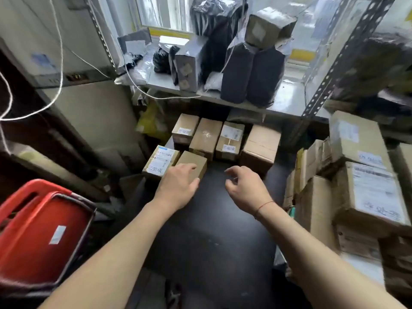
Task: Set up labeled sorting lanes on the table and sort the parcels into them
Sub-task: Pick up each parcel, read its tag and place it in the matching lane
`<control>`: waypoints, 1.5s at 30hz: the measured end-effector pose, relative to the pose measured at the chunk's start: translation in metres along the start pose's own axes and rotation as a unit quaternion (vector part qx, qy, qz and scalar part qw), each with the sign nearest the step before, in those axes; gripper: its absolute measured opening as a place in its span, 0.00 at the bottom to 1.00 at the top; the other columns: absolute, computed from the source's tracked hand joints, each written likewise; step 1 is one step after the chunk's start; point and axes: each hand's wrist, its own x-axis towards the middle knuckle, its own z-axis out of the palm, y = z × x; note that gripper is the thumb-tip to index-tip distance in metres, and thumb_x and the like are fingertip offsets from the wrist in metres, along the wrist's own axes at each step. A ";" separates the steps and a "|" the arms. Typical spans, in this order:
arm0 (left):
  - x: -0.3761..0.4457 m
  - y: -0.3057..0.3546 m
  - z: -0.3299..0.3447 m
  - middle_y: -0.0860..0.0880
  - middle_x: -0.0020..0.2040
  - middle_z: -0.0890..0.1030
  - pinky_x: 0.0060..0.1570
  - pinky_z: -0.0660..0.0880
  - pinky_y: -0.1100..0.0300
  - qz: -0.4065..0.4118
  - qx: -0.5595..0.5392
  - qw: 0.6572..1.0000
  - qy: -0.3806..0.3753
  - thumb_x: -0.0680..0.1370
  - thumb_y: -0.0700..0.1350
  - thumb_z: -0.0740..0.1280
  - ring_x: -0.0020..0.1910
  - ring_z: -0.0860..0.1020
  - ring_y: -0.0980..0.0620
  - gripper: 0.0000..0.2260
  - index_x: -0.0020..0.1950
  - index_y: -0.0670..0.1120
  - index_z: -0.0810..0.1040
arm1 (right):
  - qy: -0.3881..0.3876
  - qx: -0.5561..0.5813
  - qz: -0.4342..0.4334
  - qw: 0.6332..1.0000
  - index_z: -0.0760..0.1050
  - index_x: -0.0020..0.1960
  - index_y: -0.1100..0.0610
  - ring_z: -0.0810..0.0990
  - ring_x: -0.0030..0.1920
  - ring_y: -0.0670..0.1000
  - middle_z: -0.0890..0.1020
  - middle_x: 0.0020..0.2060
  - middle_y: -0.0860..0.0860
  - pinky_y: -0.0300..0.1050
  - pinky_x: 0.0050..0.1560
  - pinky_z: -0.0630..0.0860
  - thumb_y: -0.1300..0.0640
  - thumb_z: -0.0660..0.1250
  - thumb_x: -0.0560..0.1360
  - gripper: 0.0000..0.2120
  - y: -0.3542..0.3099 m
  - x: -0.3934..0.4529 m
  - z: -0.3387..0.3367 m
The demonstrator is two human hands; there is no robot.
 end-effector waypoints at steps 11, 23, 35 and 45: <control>0.072 -0.111 0.019 0.46 0.69 0.78 0.66 0.70 0.47 -0.008 0.035 0.994 -0.104 0.83 0.51 0.67 0.65 0.73 0.42 0.22 0.75 0.46 0.73 | -0.066 -0.002 0.130 0.989 0.73 0.75 0.53 0.79 0.67 0.54 0.79 0.69 0.53 0.47 0.67 0.76 0.55 0.66 0.82 0.22 -0.046 0.075 0.106; 0.084 -0.138 0.049 0.49 0.68 0.76 0.66 0.67 0.48 0.010 0.054 0.990 -0.129 0.81 0.44 0.66 0.66 0.66 0.45 0.18 0.71 0.49 0.72 | -0.097 0.015 0.151 0.984 0.68 0.74 0.54 0.68 0.70 0.58 0.72 0.70 0.52 0.60 0.73 0.72 0.53 0.65 0.82 0.21 -0.049 0.106 0.168; 0.094 -0.098 0.037 0.52 0.72 0.76 0.64 0.79 0.61 -0.036 -0.293 0.936 -0.189 0.85 0.34 0.59 0.66 0.79 0.55 0.28 0.83 0.53 0.62 | -0.039 0.368 0.284 0.885 0.53 0.82 0.41 0.75 0.70 0.55 0.70 0.74 0.48 0.61 0.67 0.80 0.39 0.83 0.66 0.56 0.010 0.101 0.153; 0.091 -0.106 0.034 0.55 0.68 0.81 0.70 0.76 0.46 -0.184 -0.396 0.861 -0.262 0.86 0.58 0.61 0.69 0.78 0.51 0.22 0.80 0.56 0.68 | -0.134 0.759 0.199 0.605 0.63 0.83 0.51 0.67 0.79 0.64 0.69 0.79 0.60 0.69 0.78 0.63 0.62 0.59 0.85 0.27 0.046 0.076 0.137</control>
